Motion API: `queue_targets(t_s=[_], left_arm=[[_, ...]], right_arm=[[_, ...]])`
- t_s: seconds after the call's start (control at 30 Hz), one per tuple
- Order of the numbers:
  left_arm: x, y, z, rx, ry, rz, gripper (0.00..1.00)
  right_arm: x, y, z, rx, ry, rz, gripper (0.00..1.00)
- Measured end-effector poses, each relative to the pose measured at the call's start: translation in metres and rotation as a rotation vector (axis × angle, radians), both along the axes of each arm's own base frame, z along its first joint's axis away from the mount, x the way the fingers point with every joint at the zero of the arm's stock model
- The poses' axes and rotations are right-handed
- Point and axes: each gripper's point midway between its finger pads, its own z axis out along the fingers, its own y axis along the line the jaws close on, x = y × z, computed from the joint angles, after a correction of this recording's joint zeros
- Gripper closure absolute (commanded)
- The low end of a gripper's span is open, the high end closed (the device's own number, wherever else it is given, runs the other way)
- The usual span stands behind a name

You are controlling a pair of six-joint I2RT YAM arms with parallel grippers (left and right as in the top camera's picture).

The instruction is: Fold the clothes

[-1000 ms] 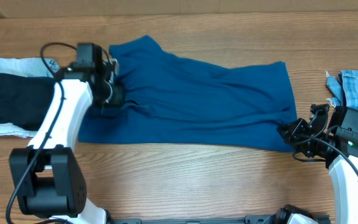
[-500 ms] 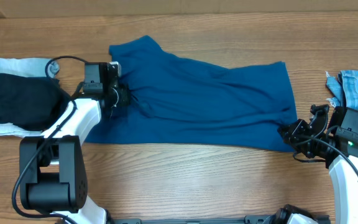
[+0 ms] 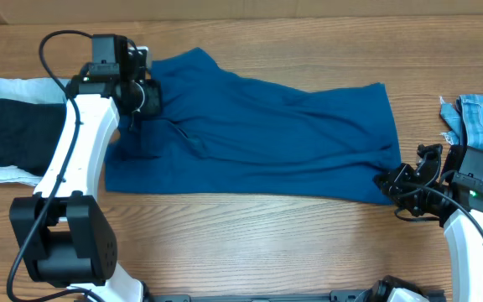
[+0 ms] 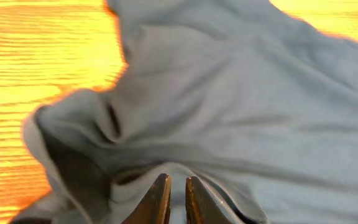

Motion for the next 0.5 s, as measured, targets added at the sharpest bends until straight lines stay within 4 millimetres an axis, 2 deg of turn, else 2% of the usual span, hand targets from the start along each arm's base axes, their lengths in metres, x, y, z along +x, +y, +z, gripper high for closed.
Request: queue_targets(t_s=[0.1, 0.17, 0.2, 0.23, 0.3, 0.5], left_arm=[[-0.021, -0.028, -0.019, 0.014, 0.068, -0.110, 0.96], [-0.039, -0.059, -0.048, 0.025, 0.098, -0.218, 0.96], [-0.044, -0.066, -0.056, 0.027, 0.104, -0.239, 0.96], [-0.055, -0.078, -0.075, 0.029, 0.113, -0.272, 0.96], [-0.060, -0.079, -0.091, 0.031, 0.108, -0.277, 0.96], [-0.034, -0.077, -0.086, 0.050, -0.015, -0.260, 0.95]], right_arm=[[0.000, 0.000, 0.000, 0.000, 0.000, 0.000, 0.87], [0.000, 0.000, 0.000, 0.001, 0.001, 0.001, 0.91], [-0.001, 0.003, 0.001, 0.012, 0.001, 0.010, 0.92], [-0.003, 0.012, 0.003, 0.038, -0.010, 0.051, 0.92], [-0.003, 0.037, 0.009, 0.079, -0.047, 0.164, 0.92], [-0.014, 0.131, 0.030, 0.081, -0.112, 0.548, 0.84]])
